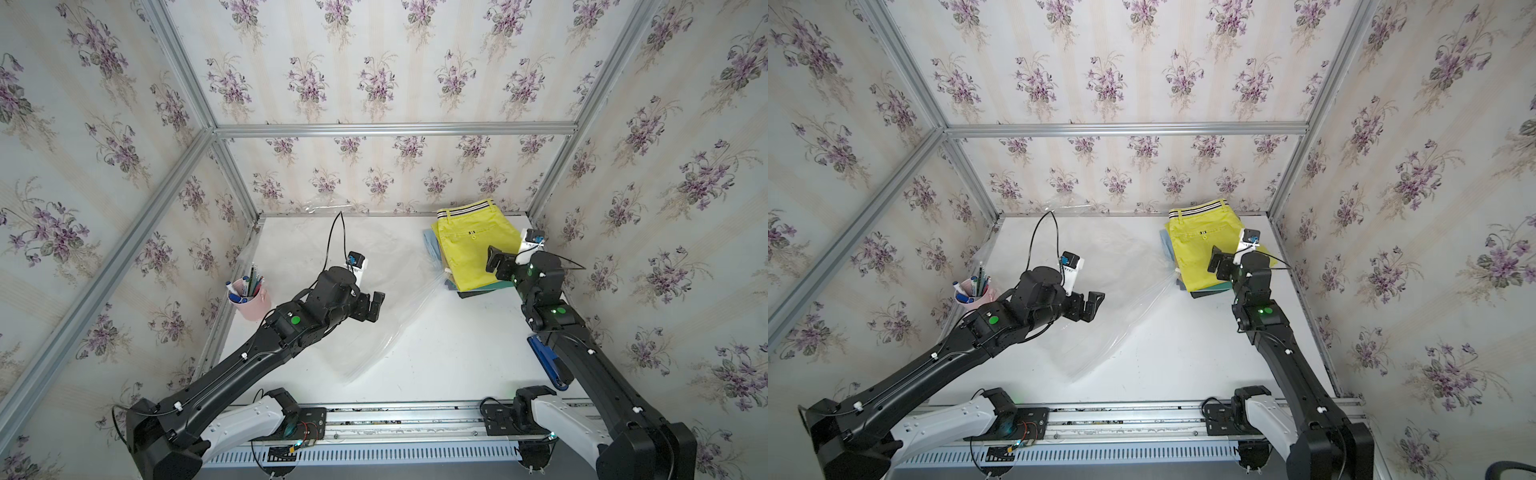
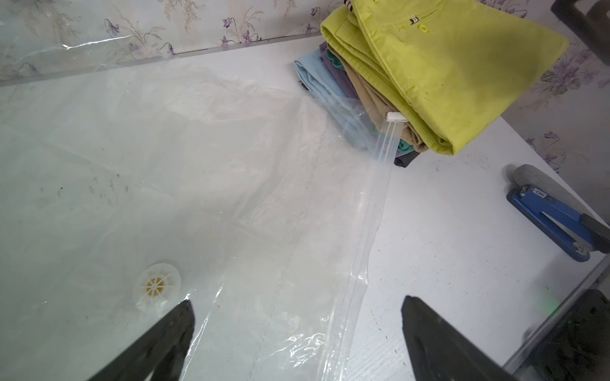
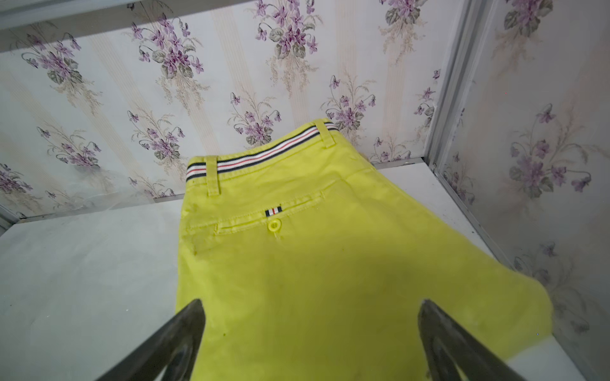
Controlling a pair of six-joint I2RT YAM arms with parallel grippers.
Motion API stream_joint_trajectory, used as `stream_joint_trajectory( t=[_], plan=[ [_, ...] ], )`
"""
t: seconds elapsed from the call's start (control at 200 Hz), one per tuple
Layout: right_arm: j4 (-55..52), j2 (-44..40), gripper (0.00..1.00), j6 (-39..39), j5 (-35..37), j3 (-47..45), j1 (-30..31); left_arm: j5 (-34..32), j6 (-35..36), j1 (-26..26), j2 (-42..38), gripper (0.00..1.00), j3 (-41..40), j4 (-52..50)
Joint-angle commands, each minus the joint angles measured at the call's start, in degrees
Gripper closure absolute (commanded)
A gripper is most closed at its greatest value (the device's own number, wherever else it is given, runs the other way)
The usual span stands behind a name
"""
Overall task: Take the trousers out of the vacuum bag
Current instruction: Reset both arms
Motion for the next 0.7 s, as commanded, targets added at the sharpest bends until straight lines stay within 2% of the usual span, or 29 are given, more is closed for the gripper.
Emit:
stream_joint_trajectory(
  t=[0.0,0.095,0.215,0.36,0.525,0.694],
  plan=[
    [7.08,-3.32,0.00,0.96,2.07,-3.59,0.04,-5.69,1.82,0.07,-1.04,0.00,-1.45,1.60],
    [7.40,-5.11,0.00,0.10,2.03,-7.20,-0.01,-13.31,1.23,0.32,-2.11,0.00,-3.28,0.64],
    [10.09,-6.84,0.00,-0.21,3.27,-12.81,0.07,-13.56,2.33,2.09,-3.36,0.00,-5.86,1.14],
    [20.45,-6.34,0.02,-1.95,3.84,-20.72,0.01,-17.21,3.78,3.93,-3.70,0.00,-7.85,1.75],
    [31.65,-0.67,0.02,-3.53,4.90,-24.57,-0.01,-15.25,4.72,8.95,-4.86,0.00,-9.68,4.41],
    [49.21,7.54,0.06,-6.77,4.84,-29.77,-0.10,-12.58,5.34,16.45,-6.15,0.00,-13.56,8.45]
  ],
)
